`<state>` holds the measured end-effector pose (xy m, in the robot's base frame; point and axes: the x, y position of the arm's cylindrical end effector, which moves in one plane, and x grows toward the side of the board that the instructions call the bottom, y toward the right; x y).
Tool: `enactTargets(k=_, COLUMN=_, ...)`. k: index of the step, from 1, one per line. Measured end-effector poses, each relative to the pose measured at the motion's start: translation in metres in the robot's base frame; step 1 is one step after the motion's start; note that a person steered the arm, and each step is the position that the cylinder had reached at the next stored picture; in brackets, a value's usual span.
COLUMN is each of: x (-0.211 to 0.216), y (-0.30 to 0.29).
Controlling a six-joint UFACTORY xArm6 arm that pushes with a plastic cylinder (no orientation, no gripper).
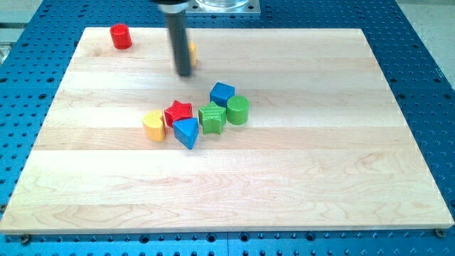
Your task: Place the yellow hexagon at the top center of the board
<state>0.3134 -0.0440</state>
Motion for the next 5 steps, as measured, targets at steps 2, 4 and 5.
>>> enactTargets(k=2, x=0.012, y=-0.053)
enactTargets(k=4, x=-0.039, y=0.010)
enactTargets(k=5, x=-0.050, y=0.028)
